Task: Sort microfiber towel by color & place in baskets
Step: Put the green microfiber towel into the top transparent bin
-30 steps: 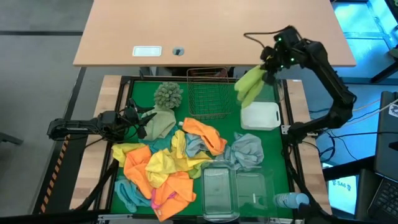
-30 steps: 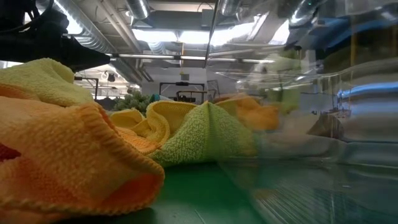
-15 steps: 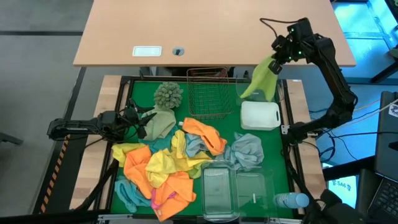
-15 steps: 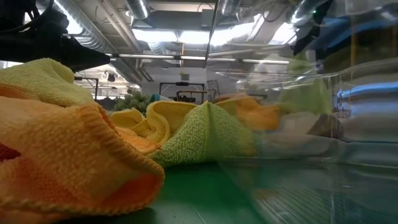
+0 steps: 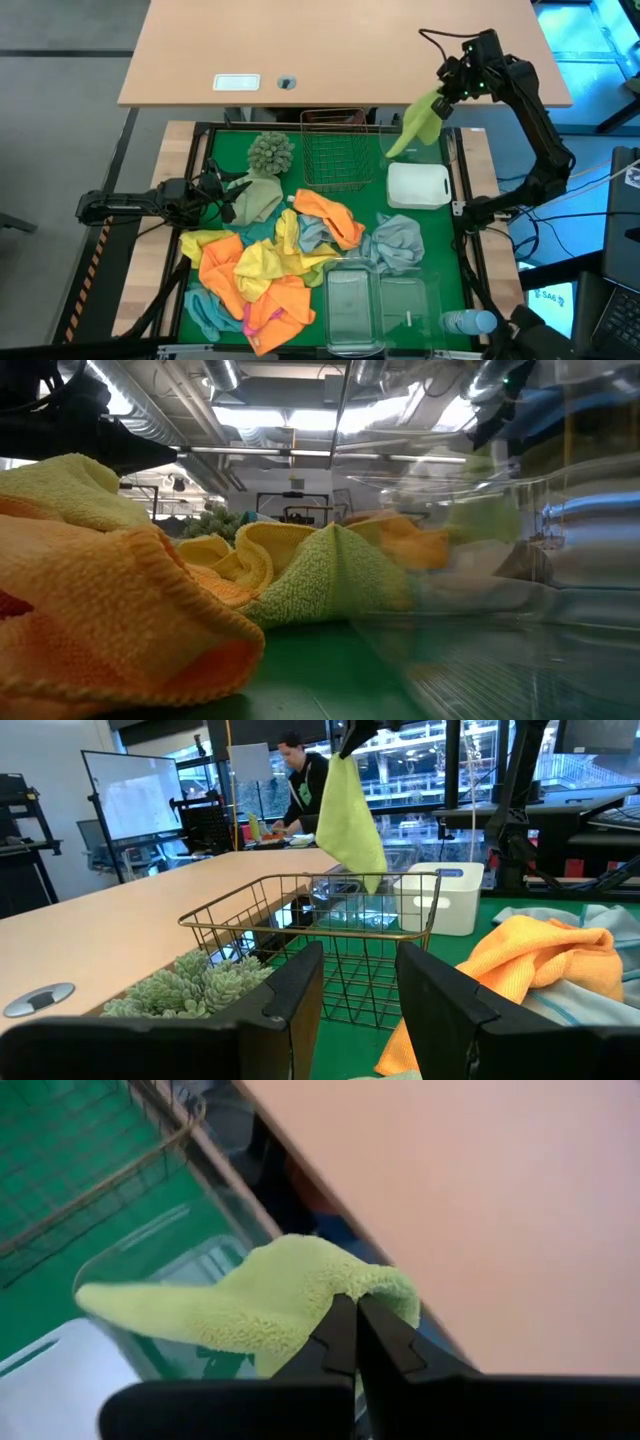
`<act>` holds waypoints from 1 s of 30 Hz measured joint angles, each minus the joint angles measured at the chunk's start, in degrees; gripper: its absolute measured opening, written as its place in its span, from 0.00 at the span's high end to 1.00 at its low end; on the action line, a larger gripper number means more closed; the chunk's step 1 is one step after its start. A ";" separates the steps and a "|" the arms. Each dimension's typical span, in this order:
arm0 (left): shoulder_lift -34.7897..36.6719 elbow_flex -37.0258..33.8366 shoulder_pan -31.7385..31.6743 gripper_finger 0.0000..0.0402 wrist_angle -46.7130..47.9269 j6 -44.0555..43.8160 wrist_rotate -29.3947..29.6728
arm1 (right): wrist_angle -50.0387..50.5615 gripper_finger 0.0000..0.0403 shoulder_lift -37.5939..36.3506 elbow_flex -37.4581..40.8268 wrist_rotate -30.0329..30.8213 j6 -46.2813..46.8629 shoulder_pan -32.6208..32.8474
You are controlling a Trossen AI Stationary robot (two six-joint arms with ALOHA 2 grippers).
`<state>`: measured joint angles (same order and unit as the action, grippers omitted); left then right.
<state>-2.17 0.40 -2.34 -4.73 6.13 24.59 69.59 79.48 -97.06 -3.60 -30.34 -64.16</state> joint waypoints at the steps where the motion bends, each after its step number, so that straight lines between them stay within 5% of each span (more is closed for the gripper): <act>1: -0.02 0.01 0.00 0.69 0.00 0.00 0.00 | 0.36 1.00 0.00 0.81 0.00 0.12 0.00; 11: -0.01 0.00 0.00 0.69 0.00 -0.02 0.00 | 0.80 1.00 0.04 12.14 -3.12 0.43 0.07; 20: -0.01 0.00 -0.01 0.69 0.00 -0.04 -0.01 | 0.66 1.00 0.06 20.68 -13.99 0.04 0.09; 30: -0.01 0.00 0.01 0.69 0.02 -0.02 -0.01 | -2.60 0.93 -0.13 20.79 -6.98 0.54 0.07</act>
<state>-2.19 0.40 -2.33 -4.71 6.11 24.58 66.99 79.35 -76.27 -10.58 -29.80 -64.09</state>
